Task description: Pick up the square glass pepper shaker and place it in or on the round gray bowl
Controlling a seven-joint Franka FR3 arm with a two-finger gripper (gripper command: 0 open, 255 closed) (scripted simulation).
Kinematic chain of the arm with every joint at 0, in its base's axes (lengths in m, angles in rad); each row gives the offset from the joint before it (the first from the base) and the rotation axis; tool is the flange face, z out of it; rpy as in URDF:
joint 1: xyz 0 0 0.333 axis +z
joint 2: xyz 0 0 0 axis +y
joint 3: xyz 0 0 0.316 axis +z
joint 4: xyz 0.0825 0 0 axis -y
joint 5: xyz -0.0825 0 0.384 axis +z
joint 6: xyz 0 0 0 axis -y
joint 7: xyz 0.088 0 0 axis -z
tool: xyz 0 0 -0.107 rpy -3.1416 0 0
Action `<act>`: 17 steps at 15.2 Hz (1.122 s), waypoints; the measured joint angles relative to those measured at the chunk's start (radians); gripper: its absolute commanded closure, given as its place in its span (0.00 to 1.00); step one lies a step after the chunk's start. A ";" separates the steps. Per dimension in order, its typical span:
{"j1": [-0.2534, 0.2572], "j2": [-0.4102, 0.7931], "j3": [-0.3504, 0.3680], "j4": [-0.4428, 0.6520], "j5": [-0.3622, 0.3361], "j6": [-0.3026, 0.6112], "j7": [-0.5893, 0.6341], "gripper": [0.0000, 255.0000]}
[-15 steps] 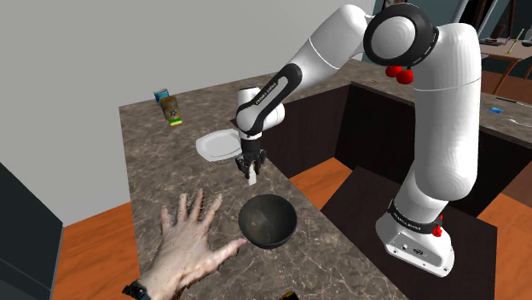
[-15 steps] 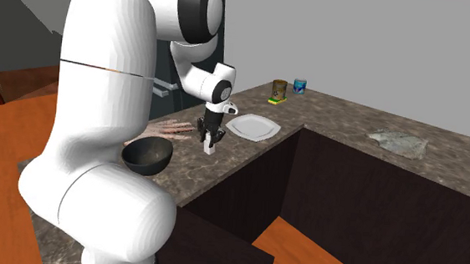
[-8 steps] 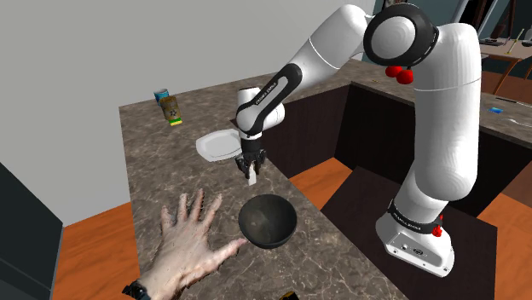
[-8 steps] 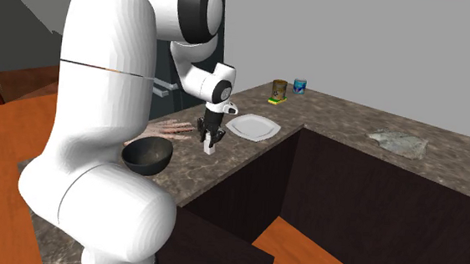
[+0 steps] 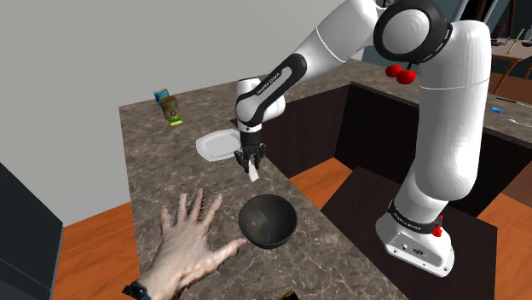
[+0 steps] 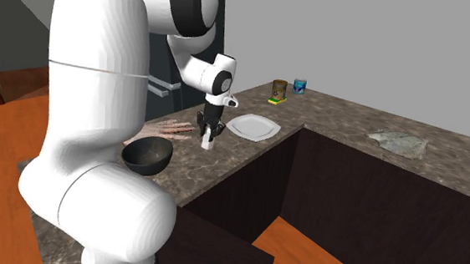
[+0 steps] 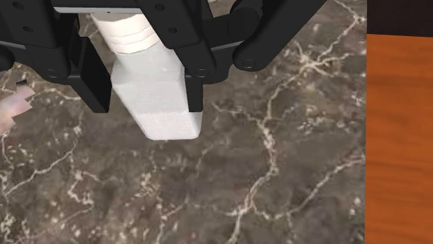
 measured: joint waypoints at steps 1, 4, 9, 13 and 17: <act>0.001 -0.007 0.001 0.005 -0.001 -0.011 0.005 1.00; -0.001 -0.035 0.001 0.008 0.000 -0.042 0.008 1.00; -0.005 -0.080 0.001 0.023 0.000 -0.102 0.015 1.00; -0.006 -0.107 0.001 0.041 0.000 -0.147 0.022 1.00; -0.009 -0.137 0.001 0.062 -0.001 -0.197 0.028 1.00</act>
